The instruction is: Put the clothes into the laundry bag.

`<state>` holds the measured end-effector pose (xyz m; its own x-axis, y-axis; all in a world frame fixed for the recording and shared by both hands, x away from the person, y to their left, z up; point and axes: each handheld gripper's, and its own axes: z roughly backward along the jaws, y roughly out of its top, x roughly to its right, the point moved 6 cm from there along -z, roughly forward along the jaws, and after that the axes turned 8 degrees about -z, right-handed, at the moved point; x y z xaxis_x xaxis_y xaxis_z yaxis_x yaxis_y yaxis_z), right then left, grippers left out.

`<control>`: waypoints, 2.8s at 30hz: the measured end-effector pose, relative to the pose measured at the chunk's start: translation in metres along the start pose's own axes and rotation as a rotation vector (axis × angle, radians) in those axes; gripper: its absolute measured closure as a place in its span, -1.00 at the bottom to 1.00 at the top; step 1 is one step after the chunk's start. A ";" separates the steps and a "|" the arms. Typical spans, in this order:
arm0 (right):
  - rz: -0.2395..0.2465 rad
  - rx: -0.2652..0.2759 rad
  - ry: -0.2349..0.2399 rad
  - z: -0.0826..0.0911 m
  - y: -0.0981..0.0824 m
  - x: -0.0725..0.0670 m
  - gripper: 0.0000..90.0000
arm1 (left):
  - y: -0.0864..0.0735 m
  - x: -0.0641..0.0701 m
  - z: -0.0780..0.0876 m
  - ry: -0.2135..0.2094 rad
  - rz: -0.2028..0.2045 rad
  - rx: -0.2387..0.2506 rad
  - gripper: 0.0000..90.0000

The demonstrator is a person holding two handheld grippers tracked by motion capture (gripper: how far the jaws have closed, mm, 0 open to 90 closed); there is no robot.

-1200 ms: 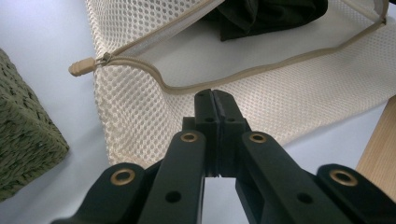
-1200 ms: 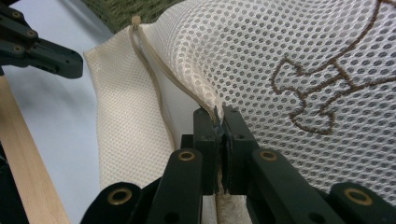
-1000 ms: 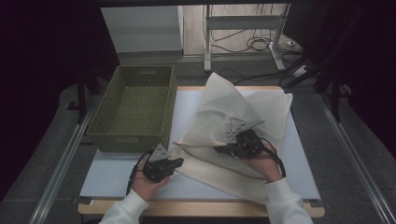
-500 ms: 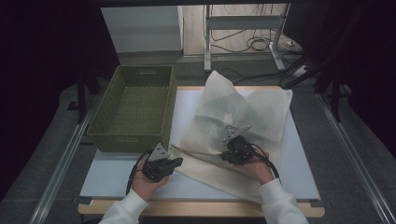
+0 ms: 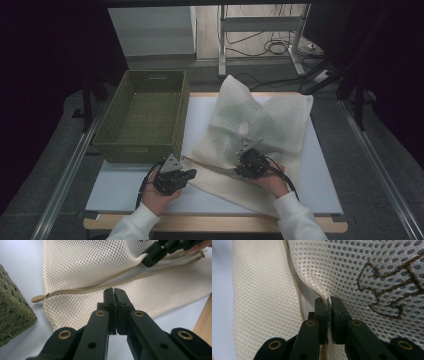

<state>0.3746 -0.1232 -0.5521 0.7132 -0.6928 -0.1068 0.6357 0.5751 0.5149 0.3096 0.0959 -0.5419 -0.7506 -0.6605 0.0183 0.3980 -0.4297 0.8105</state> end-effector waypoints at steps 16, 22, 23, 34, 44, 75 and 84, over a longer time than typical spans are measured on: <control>-0.017 0.022 0.052 0.002 0.002 0.000 0.31 | -0.001 0.000 -0.002 -0.006 -0.002 -0.003 0.95; -0.054 0.107 0.095 0.026 0.012 0.000 0.07 | -0.001 -0.001 -0.002 -0.005 0.000 0.000 0.94; -0.061 0.123 0.100 0.031 0.014 0.001 0.04 | -0.001 -0.002 -0.002 -0.005 0.001 0.001 0.94; -0.094 0.232 0.124 0.048 0.024 0.012 -0.07 | -0.003 -0.008 0.000 -0.004 0.027 0.006 0.95; -0.101 0.259 0.121 0.050 0.027 0.013 -0.12 | -0.004 -0.012 0.002 0.001 0.043 0.011 0.85; -0.165 0.428 -0.057 0.073 -0.054 0.039 -0.36 | -0.042 -0.035 0.037 0.120 0.066 -0.035 -0.26; -0.227 0.450 -0.106 0.086 -0.098 0.061 -0.36 | -0.051 -0.043 0.033 0.154 0.078 -0.065 -0.26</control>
<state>0.3307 -0.2592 -0.5355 0.5236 -0.8319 -0.1839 0.5642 0.1769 0.8065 0.3043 0.1665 -0.5651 -0.6286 -0.7776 -0.0141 0.4887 -0.4091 0.7706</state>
